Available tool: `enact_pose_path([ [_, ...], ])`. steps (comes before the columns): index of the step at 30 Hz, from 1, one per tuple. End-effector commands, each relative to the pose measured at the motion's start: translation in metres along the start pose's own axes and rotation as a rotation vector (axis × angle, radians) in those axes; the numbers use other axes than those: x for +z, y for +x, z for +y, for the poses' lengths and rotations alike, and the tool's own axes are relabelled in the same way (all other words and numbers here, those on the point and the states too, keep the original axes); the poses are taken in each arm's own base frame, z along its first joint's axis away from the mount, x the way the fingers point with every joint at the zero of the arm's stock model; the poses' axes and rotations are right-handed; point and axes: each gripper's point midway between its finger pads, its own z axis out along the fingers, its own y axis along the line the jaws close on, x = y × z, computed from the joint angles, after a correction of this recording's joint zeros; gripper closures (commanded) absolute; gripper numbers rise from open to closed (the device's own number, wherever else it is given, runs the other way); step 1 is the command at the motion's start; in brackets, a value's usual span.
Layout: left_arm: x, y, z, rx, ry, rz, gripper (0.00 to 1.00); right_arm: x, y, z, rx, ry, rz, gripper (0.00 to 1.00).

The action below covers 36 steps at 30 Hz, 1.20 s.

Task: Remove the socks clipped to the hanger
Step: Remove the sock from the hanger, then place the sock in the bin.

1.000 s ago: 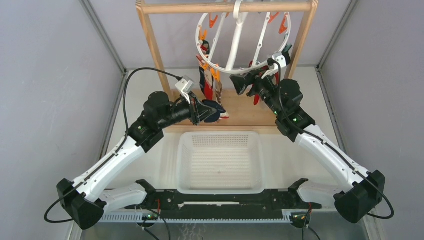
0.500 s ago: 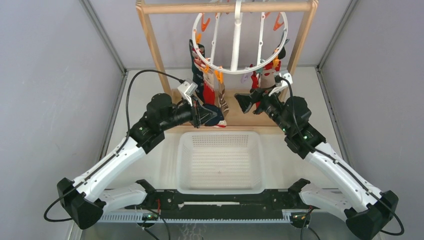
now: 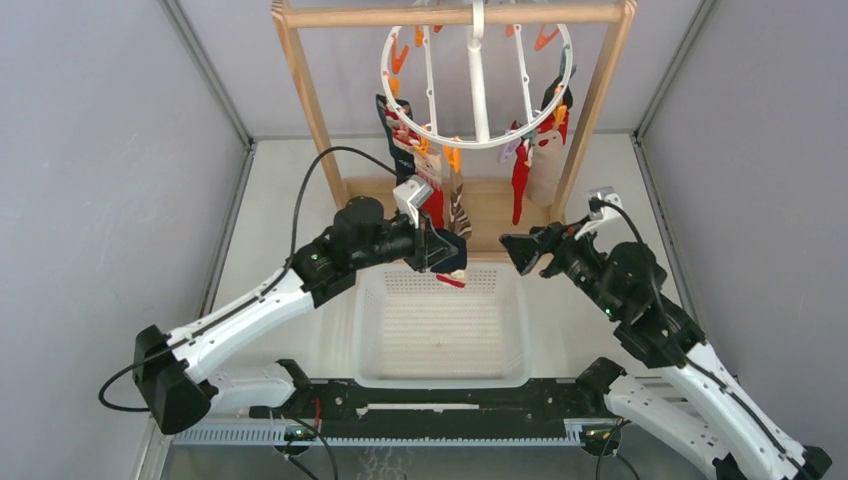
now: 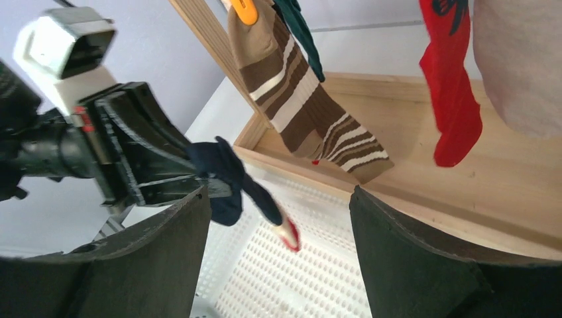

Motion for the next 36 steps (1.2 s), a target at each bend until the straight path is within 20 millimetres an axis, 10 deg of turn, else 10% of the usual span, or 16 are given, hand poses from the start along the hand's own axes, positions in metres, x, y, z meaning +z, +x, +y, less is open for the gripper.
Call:
enact_pose_path([
  [1, 0.017, 0.018, 0.005, -0.036, -0.022, 0.030, 0.95, -0.022, 0.014, -0.009, 0.037, 0.044, 0.044, 0.17],
  [20, 0.073, 0.070, -0.004, -0.209, -0.037, 0.121, 0.85, -0.049, 0.028, -0.022, 0.039, 0.075, 0.070, 0.16],
  [36, 0.077, 0.160, -0.002, -0.313, -0.113, 0.268, 0.65, -0.069, 0.033, -0.022, 0.068, 0.057, 0.063, 0.16],
])
